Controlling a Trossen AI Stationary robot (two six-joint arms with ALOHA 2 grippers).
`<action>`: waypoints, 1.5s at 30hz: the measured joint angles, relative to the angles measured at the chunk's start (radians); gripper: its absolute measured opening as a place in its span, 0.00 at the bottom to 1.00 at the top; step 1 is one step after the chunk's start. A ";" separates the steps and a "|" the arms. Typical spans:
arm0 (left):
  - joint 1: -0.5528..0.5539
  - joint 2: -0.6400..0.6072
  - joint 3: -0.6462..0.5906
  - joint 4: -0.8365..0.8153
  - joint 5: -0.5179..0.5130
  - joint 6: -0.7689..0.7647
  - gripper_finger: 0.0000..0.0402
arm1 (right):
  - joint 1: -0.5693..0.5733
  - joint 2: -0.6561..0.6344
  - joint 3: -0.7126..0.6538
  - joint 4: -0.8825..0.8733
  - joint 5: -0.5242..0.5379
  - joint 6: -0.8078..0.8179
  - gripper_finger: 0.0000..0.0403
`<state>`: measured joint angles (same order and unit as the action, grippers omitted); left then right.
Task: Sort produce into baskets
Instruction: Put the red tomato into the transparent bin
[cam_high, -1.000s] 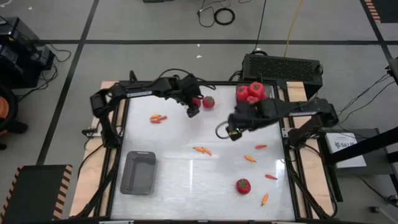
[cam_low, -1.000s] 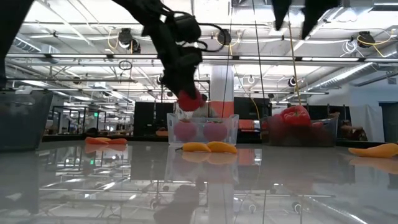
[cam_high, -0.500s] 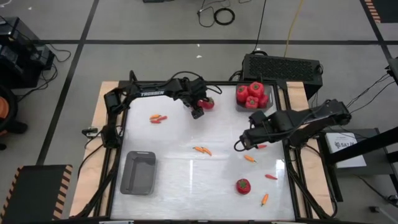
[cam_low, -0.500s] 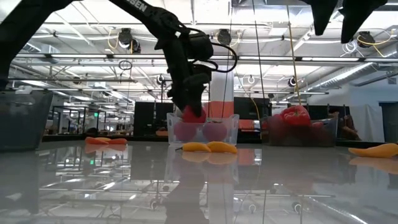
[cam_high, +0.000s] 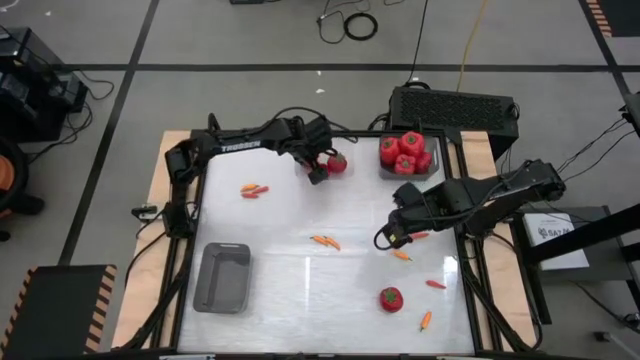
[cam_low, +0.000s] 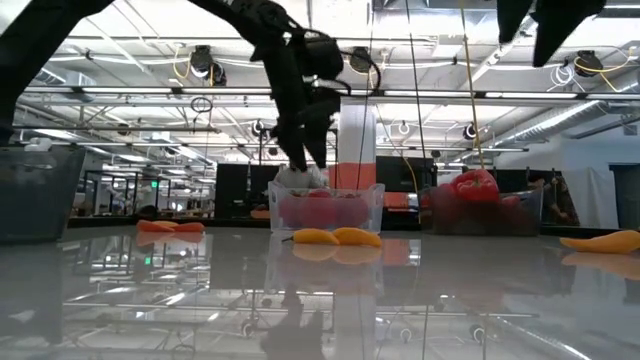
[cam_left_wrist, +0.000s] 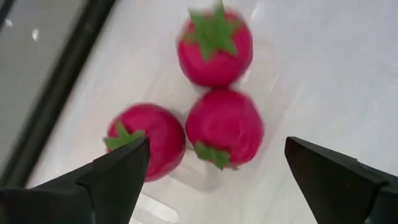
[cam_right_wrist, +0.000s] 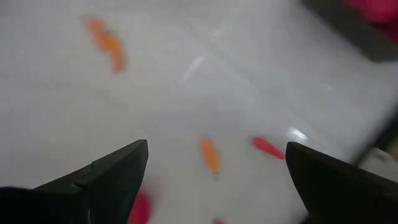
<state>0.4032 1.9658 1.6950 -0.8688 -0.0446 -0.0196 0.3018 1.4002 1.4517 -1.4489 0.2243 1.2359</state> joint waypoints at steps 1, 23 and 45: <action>-0.002 -0.012 0.010 0.000 0.000 0.000 0.94 | 0.002 0.000 0.000 0.037 -0.021 -0.035 0.93; -0.019 -0.616 -0.438 0.135 0.019 0.057 0.94 | 0.223 0.253 0.000 0.216 -0.273 0.649 0.93; -0.018 -0.629 -0.516 0.207 0.097 0.088 0.94 | 0.289 0.524 0.000 0.348 -0.370 0.717 0.93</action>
<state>0.3855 1.3365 1.1786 -0.6617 0.0525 0.0686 0.5911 1.9245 1.4521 -1.1012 -0.1453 1.9532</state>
